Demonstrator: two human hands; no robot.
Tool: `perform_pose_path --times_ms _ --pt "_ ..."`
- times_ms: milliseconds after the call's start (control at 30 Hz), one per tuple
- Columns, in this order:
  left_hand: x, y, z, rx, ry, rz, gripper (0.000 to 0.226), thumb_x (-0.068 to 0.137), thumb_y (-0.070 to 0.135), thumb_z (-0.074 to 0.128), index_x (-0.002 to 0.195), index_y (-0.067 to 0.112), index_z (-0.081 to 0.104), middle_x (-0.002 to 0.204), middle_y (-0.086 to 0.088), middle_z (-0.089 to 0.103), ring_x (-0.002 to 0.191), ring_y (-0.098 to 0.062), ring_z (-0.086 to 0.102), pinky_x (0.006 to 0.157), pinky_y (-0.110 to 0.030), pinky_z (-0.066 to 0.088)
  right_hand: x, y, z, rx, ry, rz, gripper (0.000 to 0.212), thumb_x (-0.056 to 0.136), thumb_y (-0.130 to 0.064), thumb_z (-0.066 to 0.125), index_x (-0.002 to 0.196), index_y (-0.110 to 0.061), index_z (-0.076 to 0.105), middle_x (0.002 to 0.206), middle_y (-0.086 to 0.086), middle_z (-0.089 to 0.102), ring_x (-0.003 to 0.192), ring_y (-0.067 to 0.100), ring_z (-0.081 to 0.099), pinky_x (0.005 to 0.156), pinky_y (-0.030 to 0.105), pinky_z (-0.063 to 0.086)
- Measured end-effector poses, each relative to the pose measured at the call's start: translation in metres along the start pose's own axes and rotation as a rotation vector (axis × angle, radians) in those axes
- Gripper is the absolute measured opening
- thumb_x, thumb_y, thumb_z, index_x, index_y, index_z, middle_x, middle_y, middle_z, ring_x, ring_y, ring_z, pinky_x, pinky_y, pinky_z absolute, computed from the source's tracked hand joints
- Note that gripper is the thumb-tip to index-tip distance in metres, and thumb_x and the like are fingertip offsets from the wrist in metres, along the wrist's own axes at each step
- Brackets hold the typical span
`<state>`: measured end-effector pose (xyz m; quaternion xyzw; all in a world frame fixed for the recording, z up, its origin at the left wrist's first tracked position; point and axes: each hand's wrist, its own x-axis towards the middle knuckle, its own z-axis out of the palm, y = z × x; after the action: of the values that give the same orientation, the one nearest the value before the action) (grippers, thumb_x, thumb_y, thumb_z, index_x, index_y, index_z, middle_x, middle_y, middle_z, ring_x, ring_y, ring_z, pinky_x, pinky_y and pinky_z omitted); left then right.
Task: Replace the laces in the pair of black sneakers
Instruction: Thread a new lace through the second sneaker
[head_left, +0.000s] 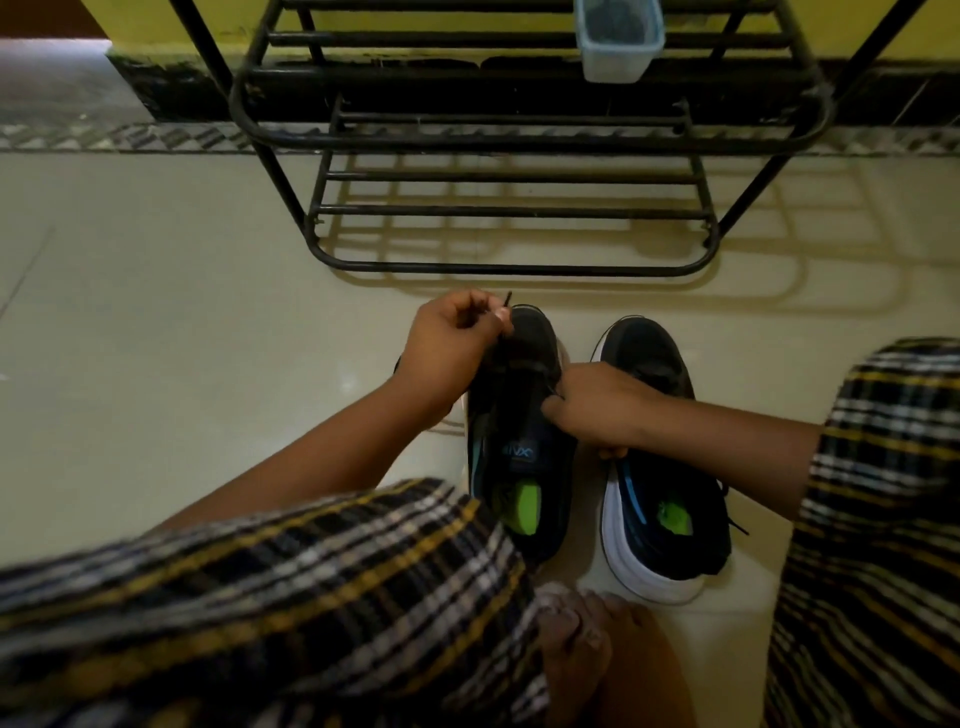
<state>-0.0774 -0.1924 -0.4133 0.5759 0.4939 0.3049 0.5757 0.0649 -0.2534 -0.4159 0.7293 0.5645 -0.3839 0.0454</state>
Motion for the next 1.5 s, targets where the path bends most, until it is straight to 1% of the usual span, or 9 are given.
perform_pose_path --times_ms 133,333,467,633,767,1033,1233,1367,1500 --pt "-0.005 -0.012 -0.001 0.172 -0.155 -0.054 0.008 0.086 0.003 0.062 0.085 0.008 0.069 0.078 -0.001 0.067 0.08 -0.011 0.064 0.083 -0.027 0.053 -0.004 0.008 -0.003 0.158 -0.003 -0.007 0.036 0.096 -0.023 0.041 0.066 -0.003 0.049 0.056 0.016 0.053 0.04 0.023 0.058 0.04 0.026 0.05" --pt "-0.015 -0.01 0.006 0.483 -0.16 0.056 0.007 0.086 0.019 0.067 0.085 0.015 0.072 0.077 0.001 0.069 0.071 -0.005 0.064 0.07 -0.022 0.054 -0.017 0.012 -0.005 0.168 -0.001 -0.081 0.039 0.1 -0.025 0.039 0.067 -0.006 0.046 0.058 0.011 0.051 0.036 0.013 0.053 0.041 0.025 0.049" --pt "-0.023 -0.013 0.016 0.534 -0.134 0.059 0.01 0.086 0.021 0.066 0.086 0.014 0.072 0.081 -0.002 0.071 0.077 -0.01 0.066 0.075 -0.03 0.056 -0.022 0.012 -0.006 0.075 0.034 -0.168 0.042 0.1 -0.028 0.04 0.061 -0.012 0.042 0.054 0.005 0.048 0.034 0.007 0.048 0.054 0.03 0.047" --pt "-0.027 -0.016 0.022 0.463 -0.107 0.026 0.01 0.086 0.022 0.066 0.086 0.014 0.072 0.08 -0.001 0.071 0.079 -0.011 0.066 0.08 -0.035 0.055 -0.021 0.017 -0.009 -0.053 0.037 -0.215 0.042 0.1 -0.03 0.04 0.061 -0.015 0.04 0.06 0.003 0.041 0.055 0.012 0.041 0.055 0.031 0.033" --pt "-0.031 -0.021 0.024 0.363 -0.095 0.005 0.012 0.087 0.02 0.065 0.084 0.01 0.072 0.079 -0.005 0.071 0.077 -0.016 0.068 0.08 -0.042 0.055 -0.021 0.017 -0.01 -0.134 0.001 -0.251 0.04 0.1 -0.03 0.039 0.063 -0.016 0.039 0.063 0.003 0.041 0.059 0.015 0.041 0.065 0.031 0.035" --pt "-0.035 -0.025 0.024 0.238 -0.102 -0.066 0.012 0.088 0.016 0.064 0.084 0.01 0.073 0.08 -0.004 0.072 0.078 -0.014 0.068 0.08 -0.037 0.057 -0.024 0.011 -0.007 -0.259 -0.068 -0.311 0.035 0.101 -0.03 0.036 0.072 -0.012 0.044 0.065 0.002 0.04 0.068 0.019 0.044 0.067 0.03 0.034" --pt "-0.039 -0.022 0.028 0.091 -0.035 -0.182 0.008 0.084 0.006 0.067 0.078 0.011 0.069 0.078 -0.008 0.07 0.079 -0.019 0.068 0.081 -0.035 0.057 -0.026 0.009 -0.006 -0.283 -0.061 -0.331 0.035 0.101 -0.03 0.036 0.074 -0.011 0.046 0.066 0.004 0.042 0.071 0.023 0.048 0.07 0.035 0.04" --pt "-0.036 -0.017 0.033 0.012 0.011 -0.255 0.012 0.084 0.003 0.065 0.096 0.002 0.062 0.076 -0.006 0.066 0.077 -0.018 0.064 0.076 -0.031 0.055 -0.026 0.008 -0.006 -0.279 -0.068 -0.32 0.032 0.1 -0.027 0.035 0.079 -0.007 0.049 0.066 0.006 0.041 0.07 0.023 0.045 0.065 0.032 0.035" --pt "-0.033 -0.008 0.033 0.078 -0.028 -0.22 0.01 0.085 0.009 0.067 0.089 0.012 0.058 0.076 -0.002 0.063 0.075 -0.015 0.061 0.075 -0.029 0.053 -0.027 0.008 -0.006 -0.274 -0.076 -0.316 0.032 0.1 -0.025 0.035 0.078 -0.006 0.049 0.063 0.005 0.04 0.064 0.022 0.043 0.064 0.031 0.035"
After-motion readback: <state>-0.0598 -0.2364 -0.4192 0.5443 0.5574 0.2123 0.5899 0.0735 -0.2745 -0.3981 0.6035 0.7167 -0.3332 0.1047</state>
